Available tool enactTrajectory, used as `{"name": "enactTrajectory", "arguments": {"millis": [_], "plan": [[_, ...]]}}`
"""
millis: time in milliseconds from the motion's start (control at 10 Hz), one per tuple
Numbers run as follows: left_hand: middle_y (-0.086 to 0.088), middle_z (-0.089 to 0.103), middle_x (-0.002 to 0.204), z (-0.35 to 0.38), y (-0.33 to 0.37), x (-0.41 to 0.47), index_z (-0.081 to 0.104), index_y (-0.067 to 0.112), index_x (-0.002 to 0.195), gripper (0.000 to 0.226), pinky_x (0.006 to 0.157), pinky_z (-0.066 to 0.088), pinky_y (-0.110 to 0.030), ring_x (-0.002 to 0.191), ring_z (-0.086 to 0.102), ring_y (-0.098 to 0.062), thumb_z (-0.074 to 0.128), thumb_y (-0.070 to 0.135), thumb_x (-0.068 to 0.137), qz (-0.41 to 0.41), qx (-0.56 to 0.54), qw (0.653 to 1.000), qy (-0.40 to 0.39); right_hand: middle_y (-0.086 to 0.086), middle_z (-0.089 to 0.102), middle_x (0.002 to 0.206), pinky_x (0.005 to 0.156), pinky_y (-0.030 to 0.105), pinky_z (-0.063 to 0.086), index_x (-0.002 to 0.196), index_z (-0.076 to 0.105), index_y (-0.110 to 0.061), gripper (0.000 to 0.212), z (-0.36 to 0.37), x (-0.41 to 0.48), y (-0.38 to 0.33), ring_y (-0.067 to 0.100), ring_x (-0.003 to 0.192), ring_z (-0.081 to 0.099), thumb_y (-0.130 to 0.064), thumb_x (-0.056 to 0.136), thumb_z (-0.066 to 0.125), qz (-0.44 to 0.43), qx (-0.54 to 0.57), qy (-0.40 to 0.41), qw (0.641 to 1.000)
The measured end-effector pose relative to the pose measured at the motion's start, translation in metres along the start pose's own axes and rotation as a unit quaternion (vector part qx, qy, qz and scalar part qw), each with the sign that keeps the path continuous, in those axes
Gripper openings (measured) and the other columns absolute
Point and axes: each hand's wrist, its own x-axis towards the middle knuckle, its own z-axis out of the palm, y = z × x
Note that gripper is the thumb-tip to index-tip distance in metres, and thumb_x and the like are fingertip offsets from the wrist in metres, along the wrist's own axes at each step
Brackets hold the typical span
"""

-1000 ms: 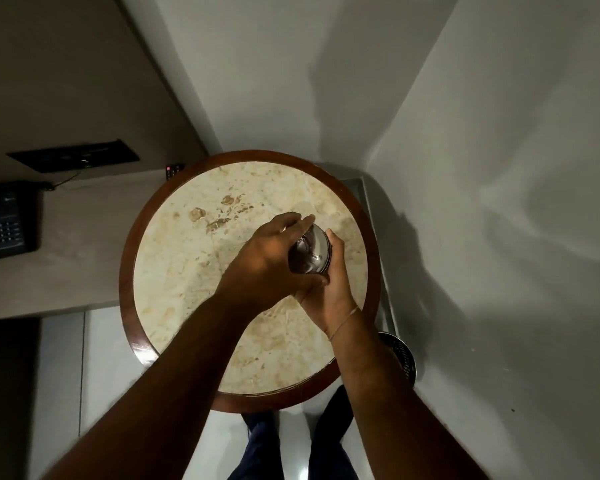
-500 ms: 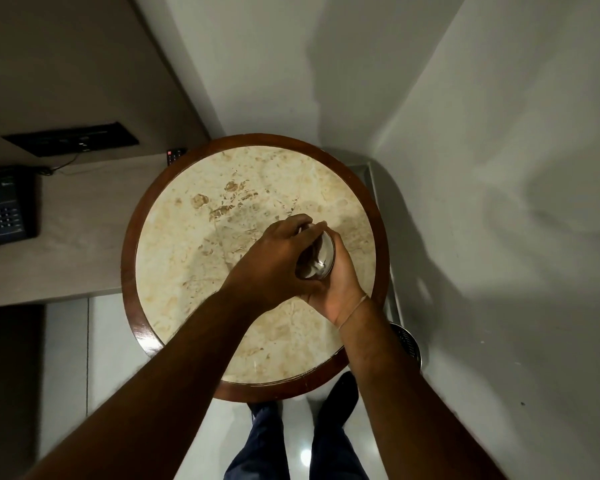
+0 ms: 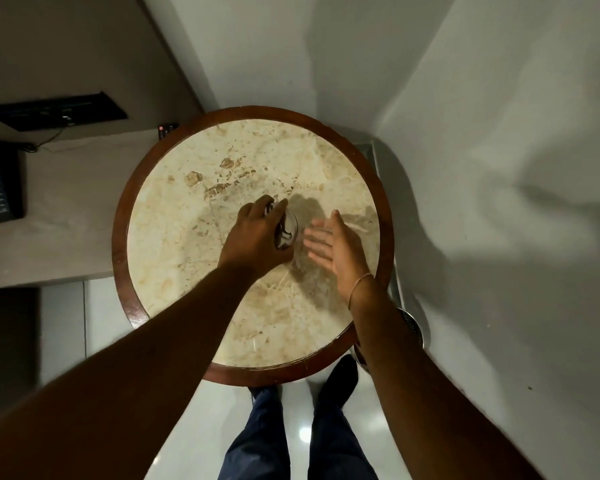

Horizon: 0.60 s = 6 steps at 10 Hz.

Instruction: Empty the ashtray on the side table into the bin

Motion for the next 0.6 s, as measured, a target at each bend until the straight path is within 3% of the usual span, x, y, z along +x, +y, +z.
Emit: {"name": "enactTrajectory", "arguments": {"millis": [200,300,400,500,600], "plan": [[-0.020,0.048,0.159,0.031,-0.011,0.009,0.041,0.014,0.165,0.100,0.120,0.041,-0.057,0.144,0.047,-0.044,0.089,0.040,0.081,-0.014,0.011,0.999,0.035,0.016,0.079,0.123,0.096,0.040,0.061,0.121,0.069,-0.007,0.049,-0.008,0.006,0.018,0.024,0.110,0.078,-0.042,0.116,0.035,-0.023,0.010,0.059,0.998],[-0.022,0.053,0.156,0.042,-0.014,0.008,0.043,0.014,0.164,0.098,0.120,0.039,-0.057,0.141,0.050,-0.045,0.088,0.042,0.082,-0.011,-0.005,0.999,0.052,0.014,0.080,0.119,0.080,0.029,0.061,0.125,0.069,-0.004,0.049,-0.010,0.006,0.027,0.016,0.104,0.079,-0.041,0.115,0.038,-0.025,0.008,0.069,0.997],[-0.020,0.053,0.158,0.053,-0.020,0.006,0.040,0.015,0.166,0.098,0.121,0.039,-0.057,0.144,0.050,-0.044,0.086,0.044,0.084,-0.008,-0.014,0.998,0.058,0.012,0.081,0.117,0.079,0.028,0.059,0.122,0.071,-0.006,0.046,-0.009,0.005,0.033,0.014,0.105,0.078,-0.040,0.114,0.041,-0.039,0.000,0.072,0.997],[-0.016,0.040,0.171,0.051,-0.024,0.008,0.021,0.021,0.172,0.113,0.130,0.026,-0.060,0.157,0.037,-0.042,0.081,0.060,0.084,-0.013,0.001,0.999,0.042,0.008,0.082,0.114,0.093,0.037,0.057,0.113,0.075,-0.013,0.038,-0.005,0.004,0.032,0.017,0.110,0.075,-0.040,0.110,0.048,-0.067,-0.022,0.083,0.994],[-0.012,0.008,0.182,0.050,-0.026,-0.002,-0.007,0.031,0.173,0.127,0.134,0.007,-0.063,0.168,0.006,-0.040,0.060,0.087,0.081,-0.023,0.040,0.998,0.037,-0.001,0.077,0.124,0.105,0.033,0.052,0.117,0.075,-0.021,0.031,0.002,-0.003,0.031,0.010,0.121,0.068,-0.041,0.103,0.056,-0.143,-0.098,0.103,0.980]]}}
